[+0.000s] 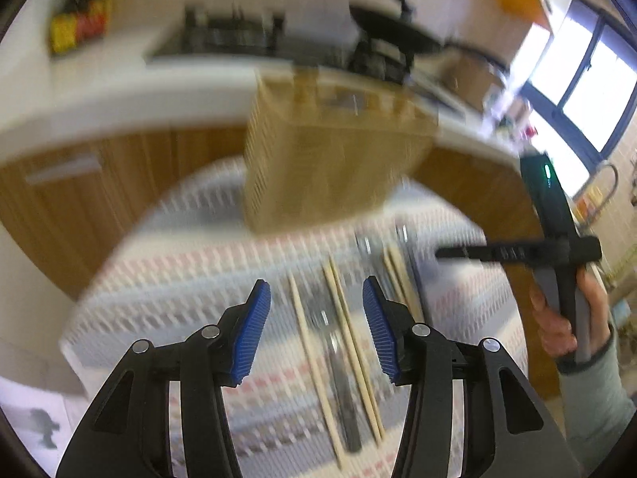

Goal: Organize utensils
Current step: 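Move both open tools back down over the remaining utensils, then grasp a clear spoon with the left tool while the right tool grasps another clear spoon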

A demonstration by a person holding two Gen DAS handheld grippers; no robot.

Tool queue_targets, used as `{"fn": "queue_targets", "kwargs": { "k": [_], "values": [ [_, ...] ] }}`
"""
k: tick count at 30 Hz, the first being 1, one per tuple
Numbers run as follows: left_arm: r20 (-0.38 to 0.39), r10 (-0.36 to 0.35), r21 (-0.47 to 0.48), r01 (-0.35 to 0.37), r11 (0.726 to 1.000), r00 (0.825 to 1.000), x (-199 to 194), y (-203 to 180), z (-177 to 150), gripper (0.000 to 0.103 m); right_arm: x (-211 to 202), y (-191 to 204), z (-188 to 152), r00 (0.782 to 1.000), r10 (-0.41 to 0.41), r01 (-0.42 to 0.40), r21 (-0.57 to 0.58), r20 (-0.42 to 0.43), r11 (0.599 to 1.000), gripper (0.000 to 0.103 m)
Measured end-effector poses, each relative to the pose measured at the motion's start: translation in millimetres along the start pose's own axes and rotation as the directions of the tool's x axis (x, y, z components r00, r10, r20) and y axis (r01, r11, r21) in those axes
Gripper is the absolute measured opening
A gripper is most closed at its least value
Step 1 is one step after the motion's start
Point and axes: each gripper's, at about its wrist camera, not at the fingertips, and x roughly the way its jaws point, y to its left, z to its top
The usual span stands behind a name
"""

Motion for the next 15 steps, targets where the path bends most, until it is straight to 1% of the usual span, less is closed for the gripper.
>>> {"fn": "queue_targets", "kwargs": {
  "k": [1, 3, 6, 10, 12, 13, 15],
  "values": [
    [-0.045, -0.018, -0.004, 0.018, 1.0, 0.999, 9, 1, -4, 0.038, 4, 0, 0, 1.0, 0.002, -0.001, 0.006, -0.013, 1.0, 0.034],
    [-0.123, -0.03, -0.002, 0.029, 1.0, 0.992, 24, 1, -14, 0.037, 11, 0, 1, 1.0, -0.001, 0.002, 0.027, -0.025, 1.0, 0.032],
    [-0.184, -0.044, 0.019, 0.048, 0.999, 0.982, 39, -4, -24, 0.034, 14, 2, 6, 1.0, -0.017, 0.017, 0.037, -0.021, 0.999, 0.031],
    [-0.221, -0.023, 0.056, 0.036, 0.998, 0.975, 50, -15, -30, 0.032, 21, 9, 10, 0.998, -0.053, 0.054, 0.036, -0.037, 0.998, 0.031],
    [-0.233, 0.018, 0.077, 0.0, 0.997, 0.972, 55, -18, -31, 0.032, 26, 13, 12, 0.997, -0.064, 0.066, 0.038, -0.05, 0.997, 0.031],
    [-0.237, 0.041, 0.089, -0.02, 0.996, 0.971, 58, -20, -32, 0.032, 29, 14, 12, 0.996, -0.078, 0.079, 0.033, -0.054, 0.996, 0.027],
    [-0.246, 0.062, 0.099, -0.039, 0.994, 0.967, 62, -22, -32, 0.032, 36, 15, 16, 0.994, -0.097, 0.099, 0.027, -0.054, 0.995, 0.026]
  ]
}}
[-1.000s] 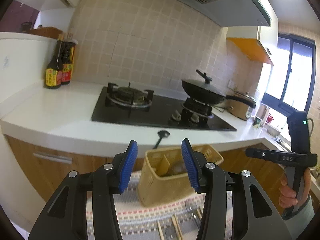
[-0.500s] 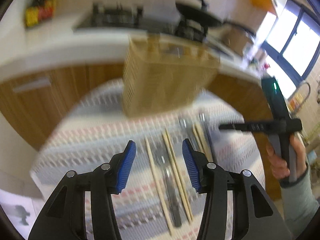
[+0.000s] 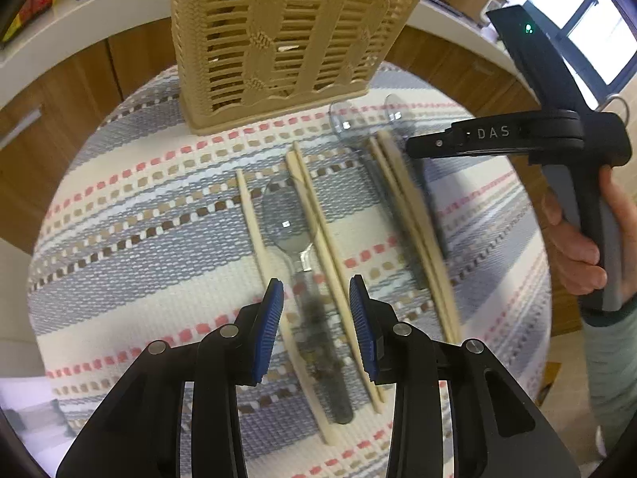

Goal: Organize utensils
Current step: 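Grasp a clear spoon with the left tool while the right tool grasps another clear spoon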

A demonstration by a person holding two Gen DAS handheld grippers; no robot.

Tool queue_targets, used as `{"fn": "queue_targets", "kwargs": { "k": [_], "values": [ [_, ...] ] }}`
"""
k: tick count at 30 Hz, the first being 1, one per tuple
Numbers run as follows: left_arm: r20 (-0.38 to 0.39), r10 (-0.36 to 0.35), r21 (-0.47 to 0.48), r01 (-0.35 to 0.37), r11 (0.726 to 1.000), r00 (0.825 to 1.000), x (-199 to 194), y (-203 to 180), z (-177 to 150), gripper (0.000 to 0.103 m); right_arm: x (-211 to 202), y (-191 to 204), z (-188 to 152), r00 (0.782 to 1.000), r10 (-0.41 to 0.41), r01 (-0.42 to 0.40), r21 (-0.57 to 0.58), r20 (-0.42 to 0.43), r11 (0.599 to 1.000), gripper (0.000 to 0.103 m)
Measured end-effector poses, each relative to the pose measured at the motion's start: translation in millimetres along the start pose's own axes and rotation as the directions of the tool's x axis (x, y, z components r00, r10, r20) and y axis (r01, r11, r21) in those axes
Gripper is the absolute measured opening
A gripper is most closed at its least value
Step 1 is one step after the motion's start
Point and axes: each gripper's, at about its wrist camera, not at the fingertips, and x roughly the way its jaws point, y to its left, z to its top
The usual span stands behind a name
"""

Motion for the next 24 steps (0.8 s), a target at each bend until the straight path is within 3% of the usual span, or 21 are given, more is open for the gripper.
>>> {"fn": "queue_targets", "kwargs": {
  "k": [6, 12, 16, 24],
  "values": [
    [-0.03, 0.0, -0.007, 0.0, 1.0, 1.0, 20, -8, 8, 0.032, 9, 28, 1, 0.998, -0.061, 0.062, -0.051, 0.01, 0.997, 0.024],
    [-0.062, 0.085, 0.061, -0.081, 0.995, 0.994, 32, -26, 15, 0.033, 13, 51, -1, 0.993, -0.116, 0.116, -0.104, -0.002, 0.988, 0.023],
    [-0.06, 0.07, 0.023, -0.069, 0.997, 0.996, 33, -21, 17, 0.025, 14, 43, -4, 0.994, -0.112, 0.111, -0.106, -0.005, 0.988, 0.012],
    [-0.057, 0.087, 0.011, -0.087, 0.996, 0.995, 26, -13, 20, 0.024, 15, 28, 6, 0.993, -0.112, 0.107, -0.128, -0.038, 0.986, 0.011]
  ]
}}
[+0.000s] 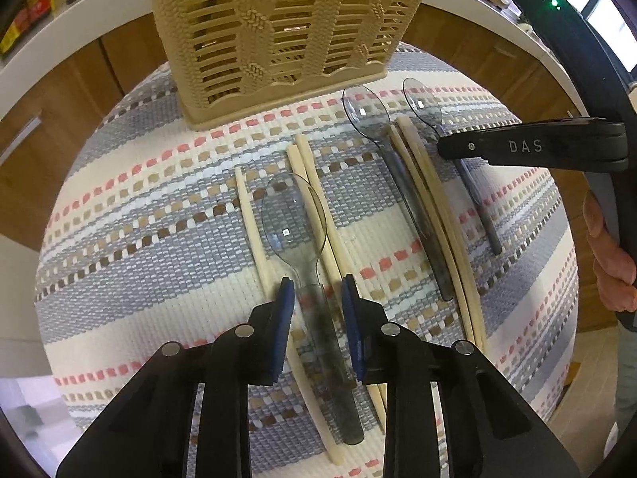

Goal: Organize utensils
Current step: 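Grasp a clear spoon with the left tool while the right tool grasps another clear spoon, then lift both clear spoons and lower them into the beige basket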

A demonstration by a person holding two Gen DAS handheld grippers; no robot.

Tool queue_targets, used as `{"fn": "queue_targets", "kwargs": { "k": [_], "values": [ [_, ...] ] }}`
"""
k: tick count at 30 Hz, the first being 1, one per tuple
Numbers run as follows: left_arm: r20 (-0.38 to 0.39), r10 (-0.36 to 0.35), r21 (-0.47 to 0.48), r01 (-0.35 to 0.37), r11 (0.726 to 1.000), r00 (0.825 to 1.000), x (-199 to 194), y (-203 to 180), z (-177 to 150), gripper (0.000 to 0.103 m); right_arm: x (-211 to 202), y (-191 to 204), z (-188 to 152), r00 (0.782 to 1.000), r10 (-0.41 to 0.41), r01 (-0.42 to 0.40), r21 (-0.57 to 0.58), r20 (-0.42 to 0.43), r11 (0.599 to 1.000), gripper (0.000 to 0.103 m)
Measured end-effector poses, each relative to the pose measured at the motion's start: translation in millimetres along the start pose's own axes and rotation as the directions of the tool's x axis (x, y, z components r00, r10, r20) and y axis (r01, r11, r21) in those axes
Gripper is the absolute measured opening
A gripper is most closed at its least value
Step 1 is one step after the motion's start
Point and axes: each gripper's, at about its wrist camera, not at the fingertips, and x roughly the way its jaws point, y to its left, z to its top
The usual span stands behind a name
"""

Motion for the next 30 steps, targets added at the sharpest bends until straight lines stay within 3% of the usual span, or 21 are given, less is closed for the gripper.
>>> {"fn": "queue_targets", "kwargs": {
  "k": [4, 8, 13, 16, 19, 26, 30],
  "values": [
    [-0.003, -0.017, -0.01, 0.017, 1.0, 1.0, -3, 4, -1, 0.024, 0, 1, -2, 1.0, -0.003, 0.003, -0.034, 0.007, 0.999, 0.01],
    [-0.003, -0.106, -0.082, 0.105, 0.991, 0.994, -3, 20, 0, 0.023, -4, 4, -14, 1.0, 0.019, -0.018, -0.038, 0.014, 0.999, 0.01],
    [-0.007, -0.041, -0.049, 0.04, 0.998, 0.999, -3, 8, 2, 0.022, -3, 1, -18, 1.0, 0.015, -0.014, -0.054, 0.022, 0.998, 0.01],
    [-0.003, 0.011, -0.03, -0.011, 0.999, 1.0, -2, 0, 2, 0.012, -5, -1, -33, 0.999, 0.039, -0.037, -0.07, 0.03, 0.997, 0.01],
    [0.02, 0.022, -0.026, -0.021, 0.999, 1.0, -4, -5, 1, 0.011, -11, -1, -46, 0.996, 0.068, -0.062, -0.088, 0.062, 0.994, 0.01],
    [0.18, 0.013, -0.011, -0.011, 1.0, 0.984, -34, -24, -17, 0.01, -56, -12, -66, 0.971, 0.15, -0.125, -0.139, 0.185, 0.982, 0.01],
    [0.345, -0.022, -0.009, 0.026, 1.0, 0.938, -87, -27, -16, 0.01, -99, -21, -70, 0.931, 0.226, -0.177, -0.188, 0.287, 0.966, 0.01]
  ]
}}
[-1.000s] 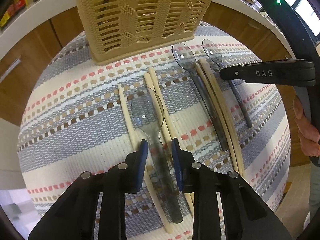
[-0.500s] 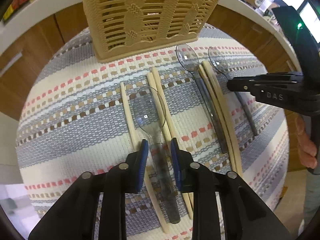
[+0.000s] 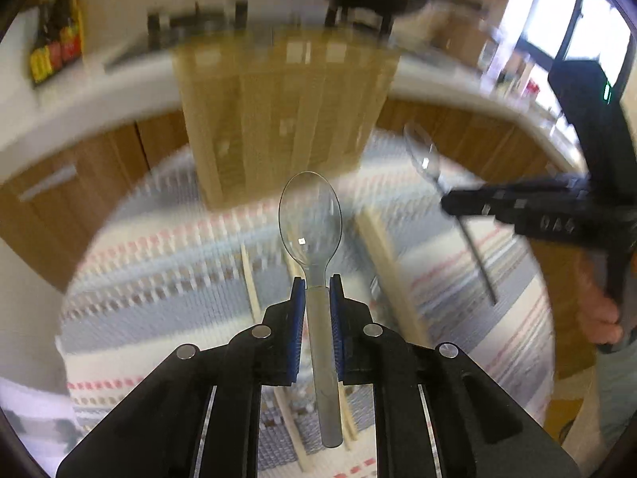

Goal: Organize utensils
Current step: 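Lift both clear spoons and lower them into the beige basket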

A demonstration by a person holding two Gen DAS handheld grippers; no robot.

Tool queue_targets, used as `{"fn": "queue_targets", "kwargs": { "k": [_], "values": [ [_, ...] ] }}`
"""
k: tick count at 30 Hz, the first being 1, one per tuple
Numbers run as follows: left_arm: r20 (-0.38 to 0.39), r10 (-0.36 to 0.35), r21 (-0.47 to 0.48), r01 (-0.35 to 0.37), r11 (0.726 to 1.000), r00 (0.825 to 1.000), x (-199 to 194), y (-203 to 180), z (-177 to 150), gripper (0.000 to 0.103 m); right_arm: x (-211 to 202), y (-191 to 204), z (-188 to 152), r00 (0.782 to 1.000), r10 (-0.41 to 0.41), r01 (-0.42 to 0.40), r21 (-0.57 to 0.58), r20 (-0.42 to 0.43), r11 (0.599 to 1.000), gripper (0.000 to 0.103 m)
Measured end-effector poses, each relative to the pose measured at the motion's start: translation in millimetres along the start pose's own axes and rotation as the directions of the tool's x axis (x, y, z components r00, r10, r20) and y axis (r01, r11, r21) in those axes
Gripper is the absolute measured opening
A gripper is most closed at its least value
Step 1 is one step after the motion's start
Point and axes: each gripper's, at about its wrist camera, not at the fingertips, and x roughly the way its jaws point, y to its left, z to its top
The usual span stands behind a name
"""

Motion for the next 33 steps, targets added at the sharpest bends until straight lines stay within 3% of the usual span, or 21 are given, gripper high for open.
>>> {"fn": "queue_targets", "kwargs": {
  "k": [3, 6, 8, 13, 15, 19, 22, 25, 28, 33],
  "values": [
    [0.118, -0.051, -0.018, 0.053, 0.998, 0.992, -35, -2, 20, 0.01, -35, 2, 10, 0.993, 0.036, -0.032, -0.031, 0.115, 0.999, 0.01],
    [0.204, -0.112, -0.049, 0.124, 0.991, 0.973, -57, 2, 32, 0.01, -69, 7, 20, 0.967, 0.053, -0.036, -0.072, 0.248, 0.997, 0.01],
    [0.274, -0.106, -0.051, 0.124, 0.991, 0.956, -69, 5, 42, 0.01, -85, 11, 29, 0.945, 0.057, -0.028, -0.092, 0.322, 0.995, 0.01],
    [0.431, -0.052, -0.051, 0.081, 0.995, 0.901, -87, 17, 72, 0.01, -107, 15, 59, 0.872, 0.046, 0.009, -0.11, 0.487, 0.994, 0.01],
    [0.492, -0.029, -0.049, 0.06, 0.997, 0.87, -96, 19, 84, 0.01, -109, 19, 72, 0.842, 0.022, 0.045, -0.11, 0.539, 0.993, 0.01],
    [0.578, -0.014, -0.035, 0.043, 0.998, 0.816, -99, 30, 108, 0.01, -99, 22, 104, 0.799, -0.009, 0.084, -0.097, 0.601, 0.992, 0.01],
    [0.606, -0.01, -0.029, 0.034, 0.999, 0.795, -90, 35, 121, 0.01, -83, 12, 123, 0.774, -0.012, 0.073, -0.071, 0.633, 0.995, 0.01],
    [0.632, 0.021, -0.036, 0.003, 0.999, 0.775, -68, 41, 129, 0.01, -63, -1, 137, 0.759, -0.009, 0.052, -0.046, 0.651, 0.998, 0.01],
    [0.624, 0.035, -0.057, 0.0, 0.998, 0.78, -43, 49, 137, 0.01, -39, -11, 145, 0.766, -0.005, 0.032, -0.031, 0.643, 0.999, 0.01],
    [0.635, 0.072, -0.074, -0.032, 0.997, 0.77, -18, 60, 135, 0.01, -11, -14, 145, 0.767, -0.016, 0.055, -0.041, 0.641, 0.998, 0.01]
  ]
}}
